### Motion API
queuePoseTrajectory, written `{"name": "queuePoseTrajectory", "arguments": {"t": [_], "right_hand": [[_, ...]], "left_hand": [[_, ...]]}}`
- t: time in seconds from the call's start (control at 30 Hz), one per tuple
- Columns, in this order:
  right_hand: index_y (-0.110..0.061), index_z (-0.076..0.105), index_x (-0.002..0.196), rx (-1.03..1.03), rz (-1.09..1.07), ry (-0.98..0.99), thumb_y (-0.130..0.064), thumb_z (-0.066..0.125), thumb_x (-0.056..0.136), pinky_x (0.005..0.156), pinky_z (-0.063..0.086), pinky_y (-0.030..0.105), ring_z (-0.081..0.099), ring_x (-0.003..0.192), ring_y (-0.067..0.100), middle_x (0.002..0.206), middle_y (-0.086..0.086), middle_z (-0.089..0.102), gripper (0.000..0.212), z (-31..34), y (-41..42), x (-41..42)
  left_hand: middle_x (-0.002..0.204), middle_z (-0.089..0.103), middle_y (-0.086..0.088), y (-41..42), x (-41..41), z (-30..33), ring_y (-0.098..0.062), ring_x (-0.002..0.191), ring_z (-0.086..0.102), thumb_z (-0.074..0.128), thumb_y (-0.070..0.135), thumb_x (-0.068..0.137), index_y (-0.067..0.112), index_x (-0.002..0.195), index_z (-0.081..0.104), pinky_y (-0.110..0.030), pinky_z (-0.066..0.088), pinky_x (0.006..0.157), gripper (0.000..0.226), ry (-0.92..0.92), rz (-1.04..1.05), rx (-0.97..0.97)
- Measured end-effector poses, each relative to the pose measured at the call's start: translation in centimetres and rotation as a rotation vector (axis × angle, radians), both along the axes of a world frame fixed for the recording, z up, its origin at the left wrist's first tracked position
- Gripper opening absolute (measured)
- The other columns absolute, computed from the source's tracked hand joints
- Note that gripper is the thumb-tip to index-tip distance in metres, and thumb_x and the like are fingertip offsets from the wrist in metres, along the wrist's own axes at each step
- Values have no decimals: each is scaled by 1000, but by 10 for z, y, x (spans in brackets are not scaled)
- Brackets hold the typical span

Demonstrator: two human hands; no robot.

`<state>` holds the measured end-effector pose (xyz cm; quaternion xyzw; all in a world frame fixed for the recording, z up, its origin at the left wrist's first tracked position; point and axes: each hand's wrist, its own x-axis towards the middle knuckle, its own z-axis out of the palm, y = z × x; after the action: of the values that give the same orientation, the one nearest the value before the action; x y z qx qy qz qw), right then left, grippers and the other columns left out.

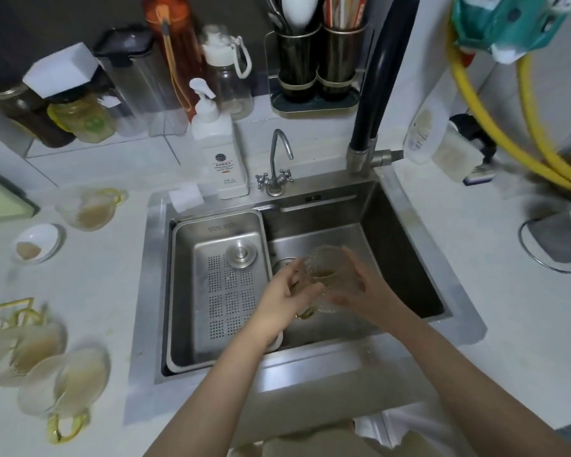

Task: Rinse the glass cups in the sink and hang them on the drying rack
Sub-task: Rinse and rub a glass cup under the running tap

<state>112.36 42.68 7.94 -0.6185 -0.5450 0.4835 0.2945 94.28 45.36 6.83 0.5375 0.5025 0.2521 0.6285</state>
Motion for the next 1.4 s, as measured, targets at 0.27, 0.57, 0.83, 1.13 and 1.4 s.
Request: {"name": "queuePoseTrajectory", "arguments": {"t": [0.27, 0.57, 0.83, 1.13, 1.4], "right_hand": [[-42, 34, 110, 31, 84, 70, 4, 77, 70, 74, 38, -5, 46, 93, -32, 108, -25, 44, 74, -4, 14, 23], [-30, 13, 149, -60, 6, -40, -34, 81, 70, 106, 35, 24, 46, 126, 4, 135, -15, 44, 104, -2, 30, 25], [-42, 18, 146, -52, -13, -167, -74, 43, 74, 104, 41, 34, 50, 125, 21, 142, 0, 48, 82, 3, 45, 30], [-40, 19, 146, 18, 93, -349, -72, 33, 76, 79, 57, 36, 67, 83, 18, 104, 5, 68, 77, 10, 46, 33], [-42, 45, 124, 47, 36, -395, -93, 21, 62, 75, 59, 39, 69, 60, 11, 86, -9, 69, 85, 15, 48, 33]], "left_hand": [[133, 57, -7, 20, 21, -6, -15, 123, 54, 73, 19, 82, 8, 138, 45, -22, 47, 100, 65, -20, 145, -69], [117, 62, 0, 39, 37, 6, -8, 104, 61, 69, 20, 86, 11, 133, 50, -3, 46, 76, 51, 33, 250, 26], [136, 41, 19, 39, 27, 11, 20, 107, 48, 63, 15, 90, 37, 147, 20, -3, 43, 83, 75, 3, 84, 139], [71, 53, 4, 56, 28, 20, -15, 67, 58, 56, 37, 92, 42, 148, 17, -45, 60, 73, 68, 190, 71, 186], [77, 60, 4, 55, 31, 26, -21, 77, 67, 57, 43, 91, 24, 148, 26, -46, 60, 74, 67, 303, 119, 103]]}}
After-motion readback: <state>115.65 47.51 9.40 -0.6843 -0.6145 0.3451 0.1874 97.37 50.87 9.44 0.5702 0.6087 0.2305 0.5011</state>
